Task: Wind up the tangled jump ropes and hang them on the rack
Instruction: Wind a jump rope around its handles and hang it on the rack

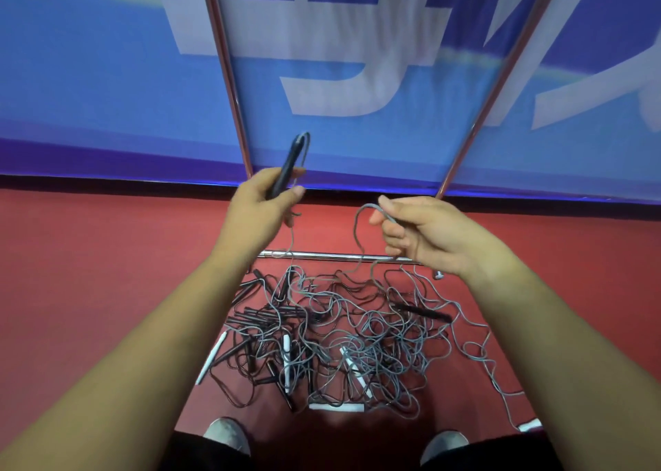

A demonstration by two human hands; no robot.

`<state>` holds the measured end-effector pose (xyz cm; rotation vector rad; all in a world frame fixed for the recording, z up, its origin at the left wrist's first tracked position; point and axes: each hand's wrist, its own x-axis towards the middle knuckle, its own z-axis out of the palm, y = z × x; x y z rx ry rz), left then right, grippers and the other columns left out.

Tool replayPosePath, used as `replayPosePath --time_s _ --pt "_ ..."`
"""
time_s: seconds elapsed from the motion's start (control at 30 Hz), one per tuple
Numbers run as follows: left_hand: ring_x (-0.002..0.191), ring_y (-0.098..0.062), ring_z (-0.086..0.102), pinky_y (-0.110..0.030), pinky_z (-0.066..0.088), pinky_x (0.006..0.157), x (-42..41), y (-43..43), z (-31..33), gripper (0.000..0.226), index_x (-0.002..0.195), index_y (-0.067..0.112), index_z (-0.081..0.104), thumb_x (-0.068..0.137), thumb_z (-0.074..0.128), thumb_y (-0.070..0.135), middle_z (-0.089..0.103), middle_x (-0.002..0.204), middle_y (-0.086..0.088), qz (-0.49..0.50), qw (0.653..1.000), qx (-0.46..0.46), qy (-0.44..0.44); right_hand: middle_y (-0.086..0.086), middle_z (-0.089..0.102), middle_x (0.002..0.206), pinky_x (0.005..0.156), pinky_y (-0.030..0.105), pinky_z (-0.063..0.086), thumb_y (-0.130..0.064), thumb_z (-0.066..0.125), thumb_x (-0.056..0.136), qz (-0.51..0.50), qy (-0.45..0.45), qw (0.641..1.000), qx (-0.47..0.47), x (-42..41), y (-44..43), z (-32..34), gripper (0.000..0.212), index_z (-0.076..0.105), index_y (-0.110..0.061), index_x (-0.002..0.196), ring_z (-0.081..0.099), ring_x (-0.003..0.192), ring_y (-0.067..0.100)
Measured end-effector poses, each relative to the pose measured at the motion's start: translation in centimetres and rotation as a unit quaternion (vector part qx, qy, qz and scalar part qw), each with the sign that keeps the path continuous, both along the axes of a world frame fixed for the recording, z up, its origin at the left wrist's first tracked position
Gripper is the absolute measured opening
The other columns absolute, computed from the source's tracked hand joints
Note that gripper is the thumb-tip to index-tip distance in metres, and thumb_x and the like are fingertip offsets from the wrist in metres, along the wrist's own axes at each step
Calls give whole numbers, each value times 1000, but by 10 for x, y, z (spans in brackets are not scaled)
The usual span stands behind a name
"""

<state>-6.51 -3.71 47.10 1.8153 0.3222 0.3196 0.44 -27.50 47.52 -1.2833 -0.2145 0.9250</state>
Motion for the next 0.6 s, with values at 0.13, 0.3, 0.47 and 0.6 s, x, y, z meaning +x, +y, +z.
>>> replayPosePath --time_s 0.13,0.3,0.47,0.6 --pt "39 -5 47 -17 27 40 -9 -31 13 23 119 8 66 99 56 9 63 63 -4 -206 975 -69 41 -1 42 53 53 25 37 -25 54 90 53 21 998 32 -13 15 18 24 61 -3 87 35 44 9" --pt "40 -10 35 -21 17 40 -5 -24 7 22 70 20 58 91 64 18 45 54 3 -192 971 -139 34 7 57 65 69 28 47 -17 63 92 104 -102 988 -44 -1 -1 7 14 68 -9 82 56 62 16" --pt "40 -11 30 -25 14 43 -3 -10 4 13 71 13 54 82 61 17 38 59 -2 -143 953 -268 6 7 74 95 101 30 42 -10 63 94 182 -194 943 -201 14 -27 -30 6 68 -12 94 65 96 13" --pt "40 -10 30 -22 17 40 -2 -12 -3 13 76 10 53 82 62 17 39 57 -1 -122 956 -268 19 5 75 99 97 22 41 -1 58 96 183 -160 948 -206 19 -32 -52 16 67 -13 101 66 98 8"
